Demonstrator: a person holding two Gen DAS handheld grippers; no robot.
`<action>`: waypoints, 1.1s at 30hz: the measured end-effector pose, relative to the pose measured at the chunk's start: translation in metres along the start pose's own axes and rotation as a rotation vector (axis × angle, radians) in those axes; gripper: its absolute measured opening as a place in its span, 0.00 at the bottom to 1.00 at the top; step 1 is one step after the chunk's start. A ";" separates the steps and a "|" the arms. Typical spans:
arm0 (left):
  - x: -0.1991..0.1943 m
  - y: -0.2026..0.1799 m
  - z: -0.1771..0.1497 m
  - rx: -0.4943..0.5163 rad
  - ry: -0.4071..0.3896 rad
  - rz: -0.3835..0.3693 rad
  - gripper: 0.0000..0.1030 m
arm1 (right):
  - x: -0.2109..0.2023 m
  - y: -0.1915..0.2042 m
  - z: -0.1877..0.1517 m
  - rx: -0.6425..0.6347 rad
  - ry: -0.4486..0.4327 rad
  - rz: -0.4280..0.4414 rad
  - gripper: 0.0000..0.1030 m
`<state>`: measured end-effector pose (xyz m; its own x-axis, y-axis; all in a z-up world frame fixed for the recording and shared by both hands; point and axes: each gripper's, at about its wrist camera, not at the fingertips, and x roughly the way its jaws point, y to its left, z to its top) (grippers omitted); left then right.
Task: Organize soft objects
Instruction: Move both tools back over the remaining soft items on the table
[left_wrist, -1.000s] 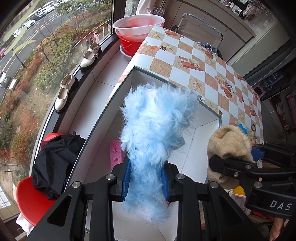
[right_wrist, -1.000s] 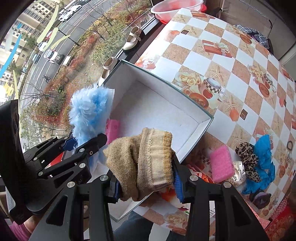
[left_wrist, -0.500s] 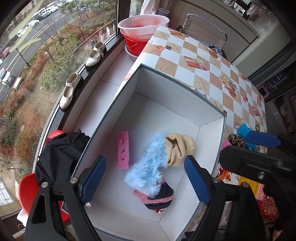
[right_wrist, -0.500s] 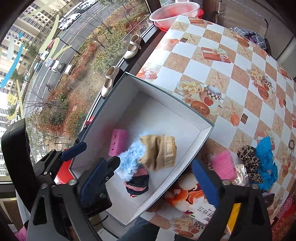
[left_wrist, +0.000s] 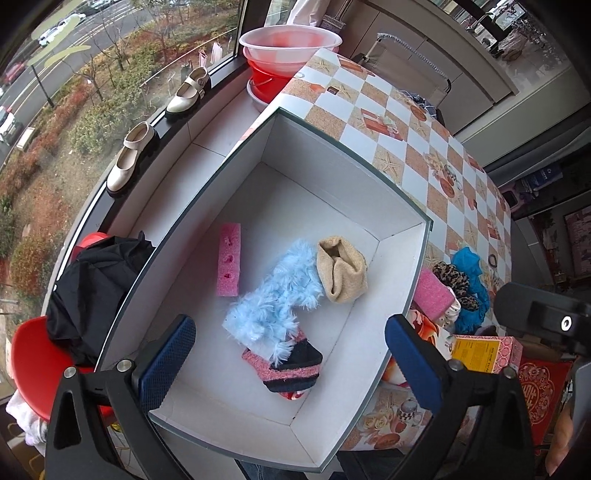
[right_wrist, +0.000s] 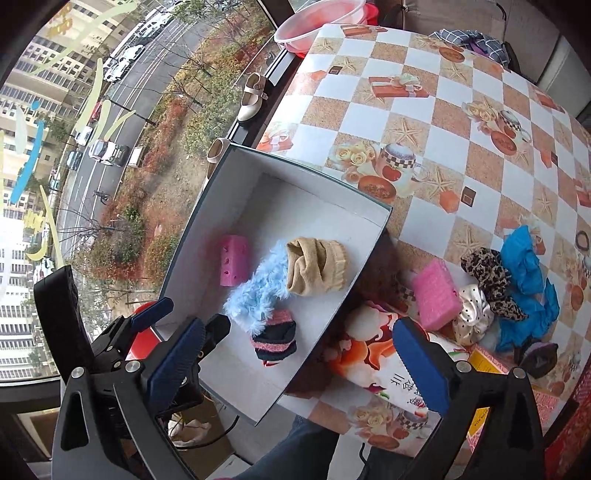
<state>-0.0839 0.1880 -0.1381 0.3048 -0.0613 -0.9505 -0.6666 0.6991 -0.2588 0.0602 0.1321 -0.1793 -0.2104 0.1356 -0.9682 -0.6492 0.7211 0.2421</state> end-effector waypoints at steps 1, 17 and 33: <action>-0.002 -0.002 -0.001 0.003 0.000 -0.003 0.99 | -0.003 -0.003 -0.002 0.010 0.000 0.006 0.99; -0.002 -0.089 0.013 0.187 0.038 -0.034 0.99 | -0.074 -0.099 -0.036 0.288 -0.053 0.077 0.99; 0.079 -0.222 0.010 0.564 0.188 0.112 0.99 | -0.096 -0.260 -0.080 0.542 -0.090 -0.028 0.99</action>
<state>0.0952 0.0353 -0.1540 0.0940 -0.0548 -0.9941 -0.2080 0.9754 -0.0734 0.1907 -0.1232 -0.1438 -0.1191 0.1517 -0.9812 -0.1796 0.9687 0.1716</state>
